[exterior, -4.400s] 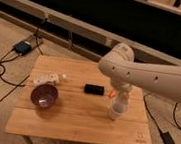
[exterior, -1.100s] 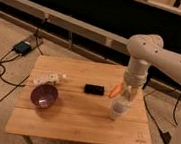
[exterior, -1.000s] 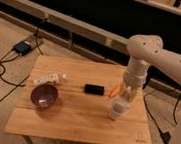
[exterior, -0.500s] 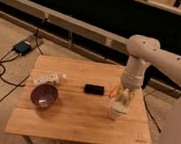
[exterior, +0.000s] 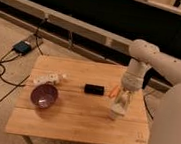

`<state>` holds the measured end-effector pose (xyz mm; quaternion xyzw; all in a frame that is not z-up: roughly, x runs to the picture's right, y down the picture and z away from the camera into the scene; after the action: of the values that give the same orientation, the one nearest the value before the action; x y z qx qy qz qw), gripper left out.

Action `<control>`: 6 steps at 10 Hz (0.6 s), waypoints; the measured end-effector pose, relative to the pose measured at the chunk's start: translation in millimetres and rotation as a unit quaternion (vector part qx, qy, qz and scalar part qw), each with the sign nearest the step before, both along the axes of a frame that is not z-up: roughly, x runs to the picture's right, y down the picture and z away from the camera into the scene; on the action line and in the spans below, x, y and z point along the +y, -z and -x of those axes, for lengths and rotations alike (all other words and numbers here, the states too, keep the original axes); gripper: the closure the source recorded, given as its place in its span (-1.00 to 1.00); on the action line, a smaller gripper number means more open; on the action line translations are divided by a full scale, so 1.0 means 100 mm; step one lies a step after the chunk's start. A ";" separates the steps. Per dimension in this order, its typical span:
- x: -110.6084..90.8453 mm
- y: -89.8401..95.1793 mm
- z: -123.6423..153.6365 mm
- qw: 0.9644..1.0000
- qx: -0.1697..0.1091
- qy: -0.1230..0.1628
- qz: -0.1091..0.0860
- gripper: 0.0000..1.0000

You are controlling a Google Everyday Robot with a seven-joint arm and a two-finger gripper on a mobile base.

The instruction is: Place the white sponge in the ceramic cup

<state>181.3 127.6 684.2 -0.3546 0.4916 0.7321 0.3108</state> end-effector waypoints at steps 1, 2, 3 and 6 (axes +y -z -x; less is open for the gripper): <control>0.00 -0.03 0.00 1.000 0.002 -0.010 -0.004 1.00; 0.00 -0.05 -0.01 1.000 0.009 -0.027 -0.007 1.00; -0.01 -0.05 -0.02 0.998 0.017 -0.057 -0.012 1.00; -0.04 0.00 0.00 0.992 0.014 -0.125 -0.023 1.00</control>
<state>181.0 124.0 684.7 -0.3961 0.4309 0.7809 0.2180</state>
